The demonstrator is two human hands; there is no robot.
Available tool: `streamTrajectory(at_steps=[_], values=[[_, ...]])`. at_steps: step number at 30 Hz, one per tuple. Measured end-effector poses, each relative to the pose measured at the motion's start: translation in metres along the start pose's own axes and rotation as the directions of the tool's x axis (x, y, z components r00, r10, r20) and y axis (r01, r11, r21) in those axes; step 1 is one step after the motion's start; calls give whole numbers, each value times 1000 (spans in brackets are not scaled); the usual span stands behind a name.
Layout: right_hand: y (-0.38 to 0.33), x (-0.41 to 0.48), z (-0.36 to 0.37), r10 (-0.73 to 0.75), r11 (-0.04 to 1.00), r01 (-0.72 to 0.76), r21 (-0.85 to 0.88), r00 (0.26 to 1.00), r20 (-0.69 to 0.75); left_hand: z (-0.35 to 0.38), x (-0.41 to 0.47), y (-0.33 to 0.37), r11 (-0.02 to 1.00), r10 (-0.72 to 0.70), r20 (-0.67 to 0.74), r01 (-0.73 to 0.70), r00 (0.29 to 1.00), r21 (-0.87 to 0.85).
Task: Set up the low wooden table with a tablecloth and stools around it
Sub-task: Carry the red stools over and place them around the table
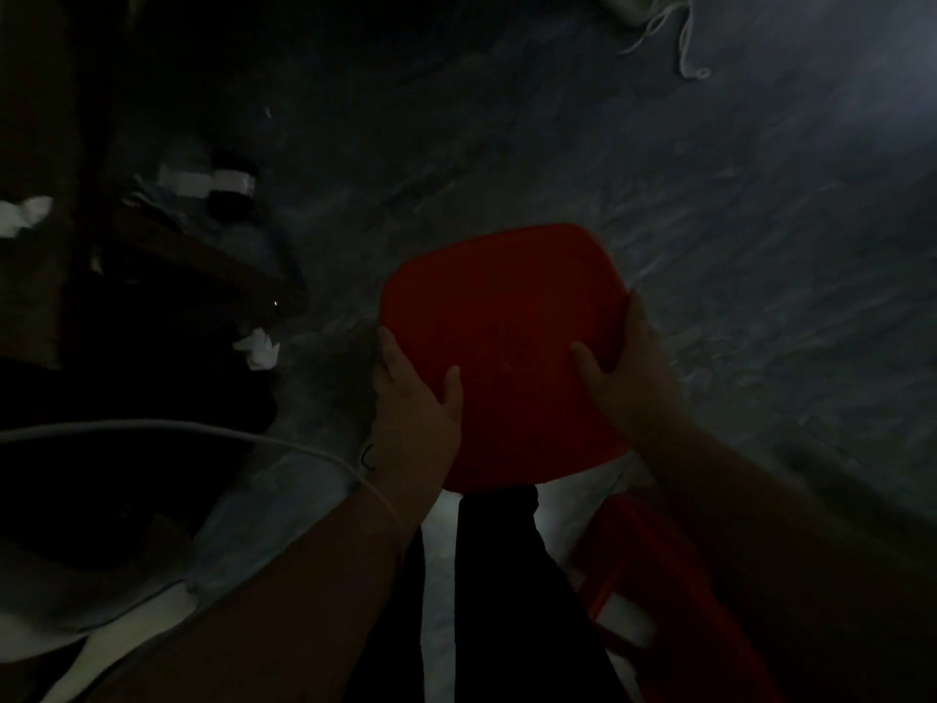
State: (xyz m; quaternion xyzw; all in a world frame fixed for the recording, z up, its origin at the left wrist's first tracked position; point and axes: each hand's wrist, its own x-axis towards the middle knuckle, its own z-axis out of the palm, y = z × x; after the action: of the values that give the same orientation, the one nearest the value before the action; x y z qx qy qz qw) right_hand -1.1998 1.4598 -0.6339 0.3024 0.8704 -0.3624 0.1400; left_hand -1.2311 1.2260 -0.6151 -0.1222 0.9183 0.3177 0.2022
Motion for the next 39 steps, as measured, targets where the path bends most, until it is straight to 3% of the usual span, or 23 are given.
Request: streamTrajectory(at_steps=[10,17,22,30,39], values=[[-178,-140,-138,-46,998,54,23,962,-270,-213,-44,115,960,278,42,-279,960,19],[-290,-238,-250,-100,995,79,-67,907,-408,-366,-83,208,858,493,33,-492,869,149],[-344,-282,-303,-42,999,22,-44,837,-545,-440,-109,276,745,627,27,-609,779,272],[-361,-317,-360,63,998,-67,18,782,-620,-486,-148,361,555,796,40,-754,604,350],[-312,-299,-459,108,993,-115,40,670,-735,-437,-173,471,425,880,84,-853,468,304]])
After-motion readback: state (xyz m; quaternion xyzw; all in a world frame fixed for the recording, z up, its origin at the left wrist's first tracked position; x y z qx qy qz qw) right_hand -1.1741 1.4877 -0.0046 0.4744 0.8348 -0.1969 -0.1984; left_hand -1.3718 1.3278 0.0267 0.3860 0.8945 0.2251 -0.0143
